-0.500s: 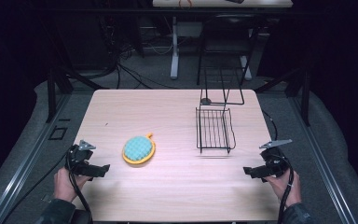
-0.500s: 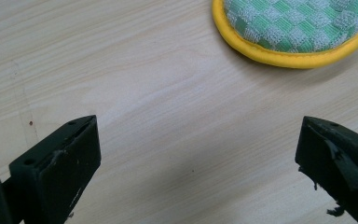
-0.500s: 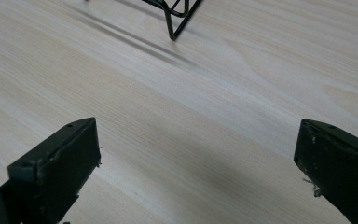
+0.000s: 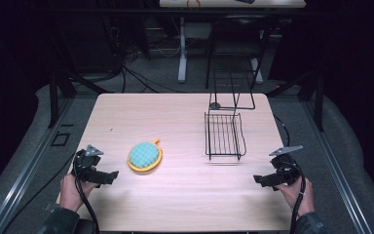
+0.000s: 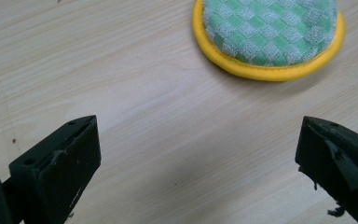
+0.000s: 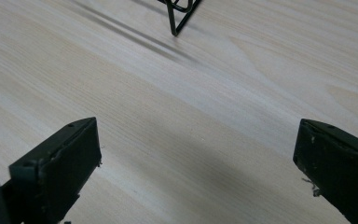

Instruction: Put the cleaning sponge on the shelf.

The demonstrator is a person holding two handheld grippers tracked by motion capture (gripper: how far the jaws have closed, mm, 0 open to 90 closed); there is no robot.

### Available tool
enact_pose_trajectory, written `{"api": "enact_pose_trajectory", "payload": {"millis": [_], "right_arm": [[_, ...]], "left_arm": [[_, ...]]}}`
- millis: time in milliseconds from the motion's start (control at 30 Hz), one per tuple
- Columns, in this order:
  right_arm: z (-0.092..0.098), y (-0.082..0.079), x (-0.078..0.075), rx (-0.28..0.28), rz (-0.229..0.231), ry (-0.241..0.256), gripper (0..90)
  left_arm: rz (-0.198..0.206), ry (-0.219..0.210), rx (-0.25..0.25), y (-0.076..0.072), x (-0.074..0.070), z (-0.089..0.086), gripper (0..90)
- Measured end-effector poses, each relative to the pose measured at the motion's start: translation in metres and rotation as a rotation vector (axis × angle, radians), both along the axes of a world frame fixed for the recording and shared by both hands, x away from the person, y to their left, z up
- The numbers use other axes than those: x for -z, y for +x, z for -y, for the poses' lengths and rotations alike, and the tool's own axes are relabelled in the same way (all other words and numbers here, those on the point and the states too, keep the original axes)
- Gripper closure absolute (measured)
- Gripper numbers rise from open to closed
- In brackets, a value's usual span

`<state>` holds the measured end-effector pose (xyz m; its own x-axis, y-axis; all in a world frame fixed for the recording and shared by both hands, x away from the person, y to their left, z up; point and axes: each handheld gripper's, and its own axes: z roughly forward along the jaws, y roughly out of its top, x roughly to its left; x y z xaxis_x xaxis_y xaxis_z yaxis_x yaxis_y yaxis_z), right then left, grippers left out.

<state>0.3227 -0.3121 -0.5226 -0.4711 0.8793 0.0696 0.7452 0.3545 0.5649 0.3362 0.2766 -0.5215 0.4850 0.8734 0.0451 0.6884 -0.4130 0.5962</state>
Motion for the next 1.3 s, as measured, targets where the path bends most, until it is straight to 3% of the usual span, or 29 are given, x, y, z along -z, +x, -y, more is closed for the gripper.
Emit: {"api": "enact_pose_trajectory", "payload": {"millis": [567,967,1200,1300], "right_arm": [[-0.002,0.000,0.001,-0.011,0.001,-0.019,1.8],[-0.003,0.000,0.001,-0.013,-0.005,-0.023,2.3],[-0.003,0.001,0.001,-0.020,-0.003,-0.020,2.2],[-0.004,0.001,0.002,-0.021,-0.001,-0.022,2.1]], "left_arm": [[0.023,-0.023,0.095,0.019,-0.009,0.033,0.2],[0.023,-0.035,0.121,0.041,-0.009,0.053,0.0],[-0.003,-0.034,0.130,0.054,-0.004,0.064,0.4],[-0.008,-0.043,0.136,0.061,-0.002,0.070,4.8]]}}
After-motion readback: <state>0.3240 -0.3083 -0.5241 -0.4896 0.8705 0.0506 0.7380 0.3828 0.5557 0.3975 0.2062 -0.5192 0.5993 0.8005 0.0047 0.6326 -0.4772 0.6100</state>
